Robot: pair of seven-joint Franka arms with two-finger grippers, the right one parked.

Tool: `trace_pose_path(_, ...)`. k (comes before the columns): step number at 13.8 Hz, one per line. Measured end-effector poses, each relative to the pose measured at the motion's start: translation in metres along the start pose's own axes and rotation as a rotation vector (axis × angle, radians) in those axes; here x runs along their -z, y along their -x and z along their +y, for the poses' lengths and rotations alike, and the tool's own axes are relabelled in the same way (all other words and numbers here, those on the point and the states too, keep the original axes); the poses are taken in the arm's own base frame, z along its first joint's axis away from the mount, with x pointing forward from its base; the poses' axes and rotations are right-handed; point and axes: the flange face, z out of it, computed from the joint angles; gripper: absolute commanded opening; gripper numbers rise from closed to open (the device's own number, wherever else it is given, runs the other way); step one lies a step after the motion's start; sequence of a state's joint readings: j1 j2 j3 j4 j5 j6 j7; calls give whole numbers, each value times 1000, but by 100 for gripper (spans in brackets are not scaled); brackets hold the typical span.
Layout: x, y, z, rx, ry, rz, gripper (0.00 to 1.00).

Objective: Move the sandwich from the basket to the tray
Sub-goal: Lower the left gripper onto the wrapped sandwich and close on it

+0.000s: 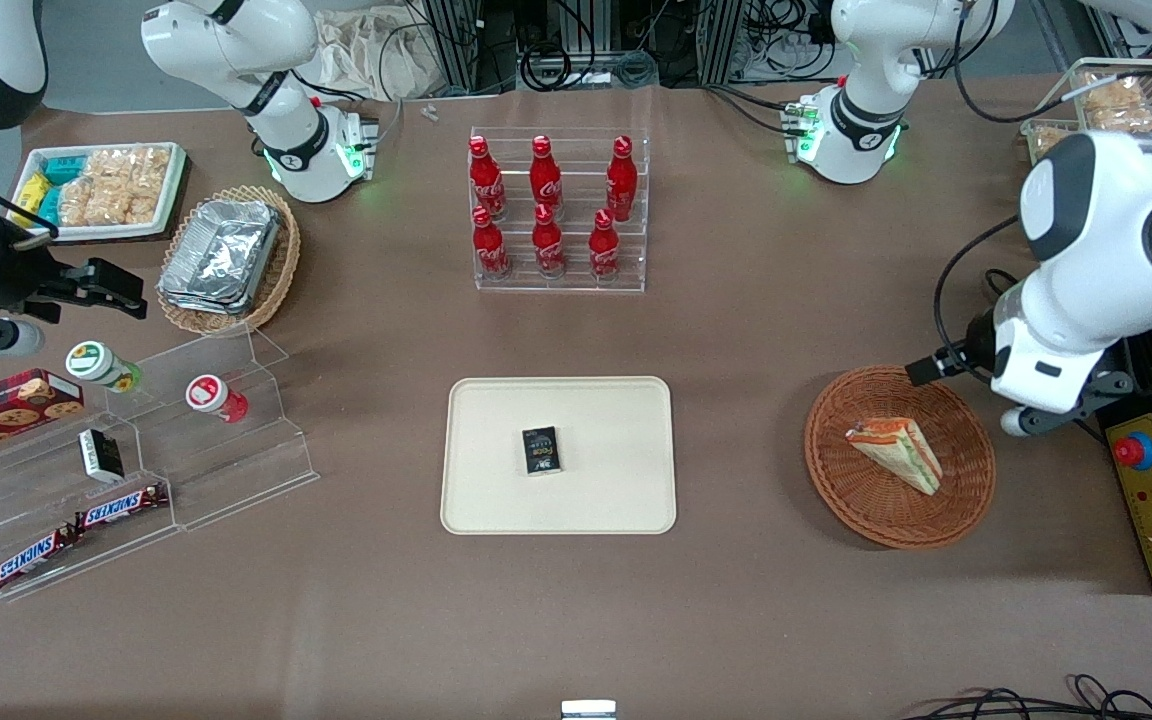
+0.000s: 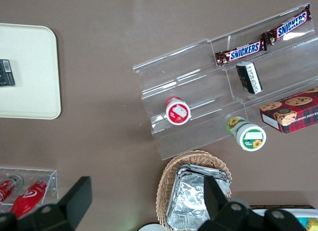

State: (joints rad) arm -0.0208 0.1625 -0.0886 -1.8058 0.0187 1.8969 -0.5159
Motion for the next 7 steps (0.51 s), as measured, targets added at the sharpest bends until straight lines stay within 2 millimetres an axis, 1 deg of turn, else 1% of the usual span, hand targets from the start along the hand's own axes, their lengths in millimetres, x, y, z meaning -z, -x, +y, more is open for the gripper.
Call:
trace_pose_path(3, -38, -15, 3, 56, 5, -4, 100)
trace_pose_path(4, -55, -19, 5, 77, 14, 7, 100)
trace_pose_path(7, -116, -20, 6, 134, 50, 52, 100)
